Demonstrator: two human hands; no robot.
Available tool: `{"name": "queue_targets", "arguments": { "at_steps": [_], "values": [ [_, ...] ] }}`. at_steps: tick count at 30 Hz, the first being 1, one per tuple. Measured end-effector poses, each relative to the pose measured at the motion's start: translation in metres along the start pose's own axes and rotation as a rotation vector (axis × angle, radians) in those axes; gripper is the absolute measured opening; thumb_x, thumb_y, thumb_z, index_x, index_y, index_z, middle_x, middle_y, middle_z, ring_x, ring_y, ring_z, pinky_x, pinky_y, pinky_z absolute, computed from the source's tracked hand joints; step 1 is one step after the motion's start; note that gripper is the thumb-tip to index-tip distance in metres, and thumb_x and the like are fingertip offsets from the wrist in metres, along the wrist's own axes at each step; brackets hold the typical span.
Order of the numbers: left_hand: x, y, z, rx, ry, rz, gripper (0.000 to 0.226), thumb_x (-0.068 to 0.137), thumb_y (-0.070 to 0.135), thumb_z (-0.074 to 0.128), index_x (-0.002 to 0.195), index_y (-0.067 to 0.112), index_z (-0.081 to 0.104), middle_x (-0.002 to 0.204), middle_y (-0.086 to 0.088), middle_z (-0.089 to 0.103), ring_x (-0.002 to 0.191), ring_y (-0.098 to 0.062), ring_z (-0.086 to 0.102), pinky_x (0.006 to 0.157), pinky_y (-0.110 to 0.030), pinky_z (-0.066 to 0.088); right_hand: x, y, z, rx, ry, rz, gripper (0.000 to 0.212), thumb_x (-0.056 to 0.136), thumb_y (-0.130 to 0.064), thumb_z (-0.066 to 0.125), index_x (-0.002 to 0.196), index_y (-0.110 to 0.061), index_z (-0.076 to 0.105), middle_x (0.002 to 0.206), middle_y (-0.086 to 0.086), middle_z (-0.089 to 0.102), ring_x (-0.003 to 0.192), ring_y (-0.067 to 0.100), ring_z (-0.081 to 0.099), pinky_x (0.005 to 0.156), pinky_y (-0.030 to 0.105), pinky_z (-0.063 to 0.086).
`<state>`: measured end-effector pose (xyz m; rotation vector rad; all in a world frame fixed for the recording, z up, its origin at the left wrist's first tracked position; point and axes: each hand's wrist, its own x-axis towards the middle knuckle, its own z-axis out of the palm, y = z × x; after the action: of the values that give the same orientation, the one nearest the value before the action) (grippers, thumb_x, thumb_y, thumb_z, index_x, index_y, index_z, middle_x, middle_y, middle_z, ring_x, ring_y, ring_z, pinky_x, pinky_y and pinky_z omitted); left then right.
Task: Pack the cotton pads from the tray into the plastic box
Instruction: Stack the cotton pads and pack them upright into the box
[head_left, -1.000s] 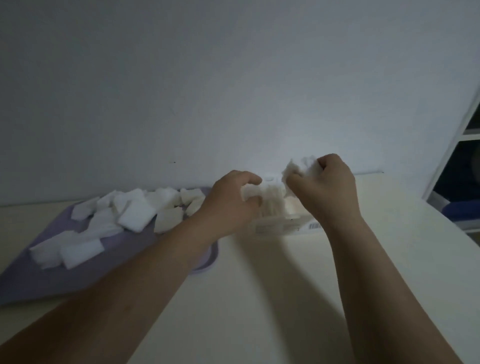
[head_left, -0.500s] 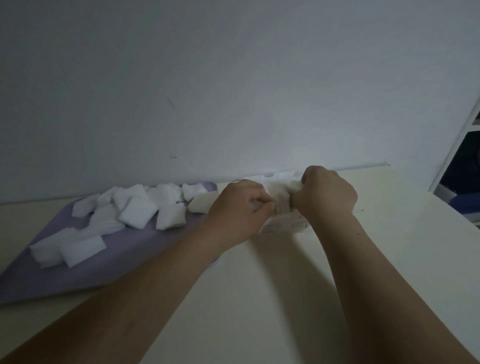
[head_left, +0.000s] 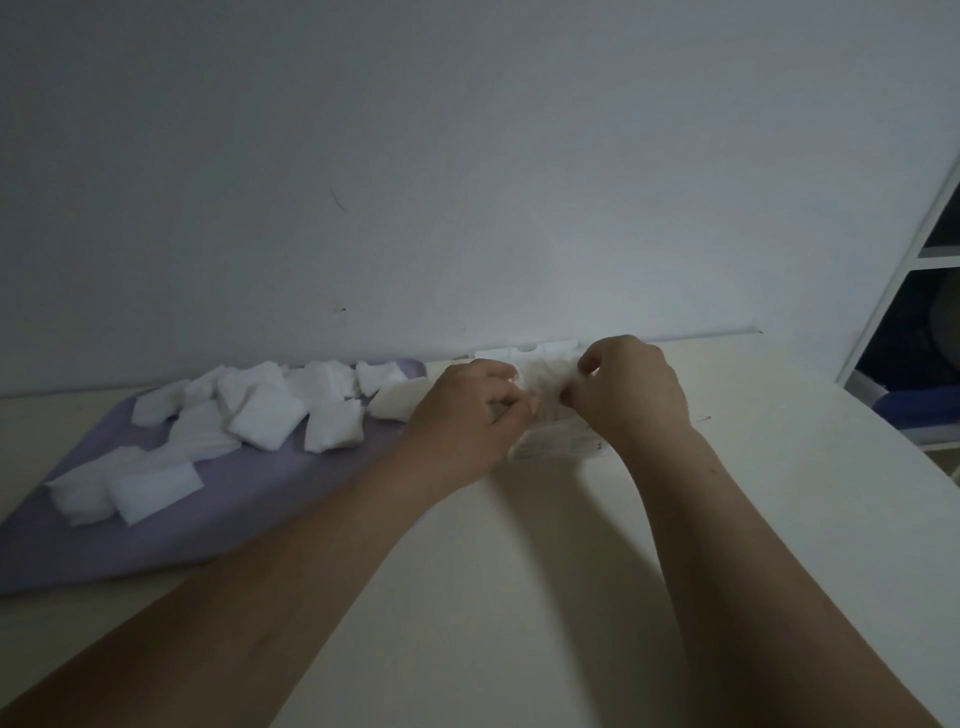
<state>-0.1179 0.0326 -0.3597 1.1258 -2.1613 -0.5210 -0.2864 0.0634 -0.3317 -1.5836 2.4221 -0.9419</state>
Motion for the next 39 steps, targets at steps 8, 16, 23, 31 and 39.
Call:
{"name": "queue_targets", "arguments": {
  "at_steps": [8, 16, 23, 31, 39],
  "values": [
    [-0.024, 0.000, -0.021, 0.017, 0.111, -0.040, 0.038, 0.099, 0.034, 0.065, 0.134, 0.022, 0.064, 0.156, 0.010, 0.045, 0.142, -0.005, 0.041, 0.105, 0.003, 0.016, -0.020, -0.017, -0.021, -0.149, 0.067, -0.032, 0.031, 0.077, -0.002, 0.056, 0.100, -0.016, 0.071, 0.094, 0.007, 0.069, 0.079, 0.033, 0.066, 0.067, 0.033, 0.053],
    [-0.071, -0.071, -0.087, 0.368, -0.049, -0.211, 0.044, 0.082, 0.041, 0.055, 0.118, 0.018, 0.064, 0.119, -0.004, 0.066, 0.114, -0.028, 0.062, 0.100, -0.037, 0.048, -0.076, -0.069, 0.038, 0.256, -0.010, -0.531, 0.026, 0.092, -0.017, 0.057, 0.111, -0.018, 0.076, 0.109, 0.004, 0.077, 0.103, 0.026, 0.070, 0.091, 0.037, 0.054],
    [-0.093, -0.101, -0.094, 0.222, 0.184, -0.150, 0.019, 0.097, 0.037, 0.053, 0.090, 0.025, 0.064, 0.078, 0.006, 0.068, 0.071, -0.019, 0.064, 0.065, -0.038, 0.052, -0.085, -0.068, 0.075, 0.211, -0.245, -0.598, 0.049, 0.097, -0.007, 0.056, 0.145, -0.007, 0.049, 0.153, 0.009, 0.047, 0.145, 0.022, 0.036, 0.109, 0.010, 0.014],
    [-0.086, -0.124, -0.106, -0.102, 0.058, -0.301, 0.052, 0.092, 0.016, 0.069, 0.140, 0.032, 0.056, 0.119, 0.009, 0.057, 0.110, -0.011, 0.059, 0.098, -0.026, 0.048, -0.015, -0.114, 0.102, -0.050, -0.236, -0.456, 0.032, 0.100, -0.025, 0.047, 0.128, -0.015, 0.060, 0.126, 0.013, 0.067, 0.117, 0.034, 0.061, 0.095, 0.039, 0.047],
    [-0.083, -0.127, -0.120, -0.141, -0.105, -0.328, 0.050, 0.089, 0.021, 0.067, 0.137, 0.029, 0.055, 0.119, 0.006, 0.068, 0.106, -0.012, 0.066, 0.095, -0.036, 0.056, 0.011, -0.134, 0.107, -0.235, -0.442, -0.408, 0.041, 0.081, -0.037, 0.061, 0.115, -0.014, 0.056, 0.116, 0.013, 0.068, 0.099, 0.032, 0.061, 0.080, 0.031, 0.044]
  ]
}}
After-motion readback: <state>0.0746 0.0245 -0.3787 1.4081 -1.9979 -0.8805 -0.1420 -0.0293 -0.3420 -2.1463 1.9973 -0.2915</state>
